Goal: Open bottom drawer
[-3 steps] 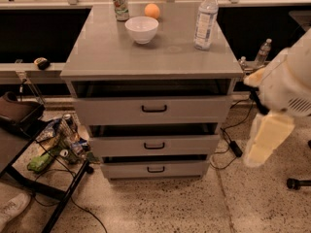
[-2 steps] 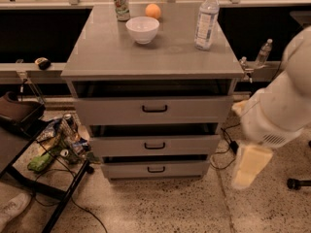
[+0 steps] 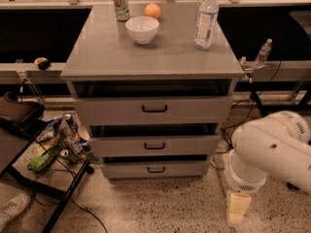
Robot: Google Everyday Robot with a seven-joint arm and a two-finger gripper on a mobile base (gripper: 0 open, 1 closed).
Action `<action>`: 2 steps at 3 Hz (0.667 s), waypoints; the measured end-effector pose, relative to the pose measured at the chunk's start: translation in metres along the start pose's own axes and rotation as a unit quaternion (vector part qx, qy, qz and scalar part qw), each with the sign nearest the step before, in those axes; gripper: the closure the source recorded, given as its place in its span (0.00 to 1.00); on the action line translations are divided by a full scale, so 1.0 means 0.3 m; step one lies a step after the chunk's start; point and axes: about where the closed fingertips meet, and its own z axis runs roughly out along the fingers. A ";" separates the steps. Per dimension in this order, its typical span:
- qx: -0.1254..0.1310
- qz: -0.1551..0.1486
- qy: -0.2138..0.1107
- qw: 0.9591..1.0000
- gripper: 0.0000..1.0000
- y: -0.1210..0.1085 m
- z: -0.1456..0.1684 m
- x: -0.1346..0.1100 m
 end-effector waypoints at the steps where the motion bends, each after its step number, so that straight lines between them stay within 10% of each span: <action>1: -0.025 -0.003 0.018 1.000 0.00 0.027 0.192 0.027; 2: -0.025 -0.003 0.018 1.000 0.00 0.027 0.192 0.027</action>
Offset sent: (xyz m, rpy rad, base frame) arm -0.0022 -0.0047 -0.0461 -0.0226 0.0420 0.0035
